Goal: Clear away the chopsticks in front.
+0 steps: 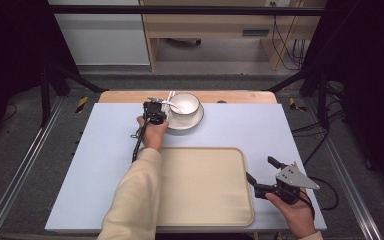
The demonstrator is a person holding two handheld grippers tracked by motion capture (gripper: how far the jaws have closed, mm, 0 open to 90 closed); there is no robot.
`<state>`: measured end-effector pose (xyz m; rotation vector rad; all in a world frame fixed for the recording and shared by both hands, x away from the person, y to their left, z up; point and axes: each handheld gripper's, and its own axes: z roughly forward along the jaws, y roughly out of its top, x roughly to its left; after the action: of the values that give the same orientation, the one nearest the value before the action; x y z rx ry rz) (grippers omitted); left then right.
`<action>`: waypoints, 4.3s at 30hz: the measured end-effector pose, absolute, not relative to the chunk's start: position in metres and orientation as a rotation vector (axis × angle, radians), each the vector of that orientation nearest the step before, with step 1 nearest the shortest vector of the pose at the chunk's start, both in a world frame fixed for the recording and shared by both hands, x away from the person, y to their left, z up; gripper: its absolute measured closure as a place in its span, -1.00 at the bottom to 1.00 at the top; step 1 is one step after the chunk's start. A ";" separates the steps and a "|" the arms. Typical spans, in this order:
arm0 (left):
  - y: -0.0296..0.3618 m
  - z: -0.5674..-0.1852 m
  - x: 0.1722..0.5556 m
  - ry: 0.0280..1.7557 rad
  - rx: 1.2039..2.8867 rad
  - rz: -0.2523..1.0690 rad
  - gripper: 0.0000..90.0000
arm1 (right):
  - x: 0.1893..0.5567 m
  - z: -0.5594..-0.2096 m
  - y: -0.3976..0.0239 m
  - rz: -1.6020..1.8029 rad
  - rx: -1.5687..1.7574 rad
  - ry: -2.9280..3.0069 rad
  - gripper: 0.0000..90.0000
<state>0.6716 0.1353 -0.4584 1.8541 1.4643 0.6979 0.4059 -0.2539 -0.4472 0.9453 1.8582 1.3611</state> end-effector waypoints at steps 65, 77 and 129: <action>0.207 -0.422 0.494 1.580 1.661 0.674 0.88 | 0.399 -0.446 -0.249 1.385 0.954 1.888 -0.89; 0.196 -0.430 0.448 1.528 1.660 0.694 0.88 | 0.402 -0.448 -0.251 1.368 0.967 1.885 -0.90; 0.192 -0.473 0.395 1.689 1.604 0.597 0.87 | 0.401 -0.448 -0.248 1.368 0.955 1.914 -0.90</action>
<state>0.3947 0.1918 -0.4726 1.6040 1.6890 0.5971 0.4014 -0.2481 -0.4485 0.9550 1.9141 1.3676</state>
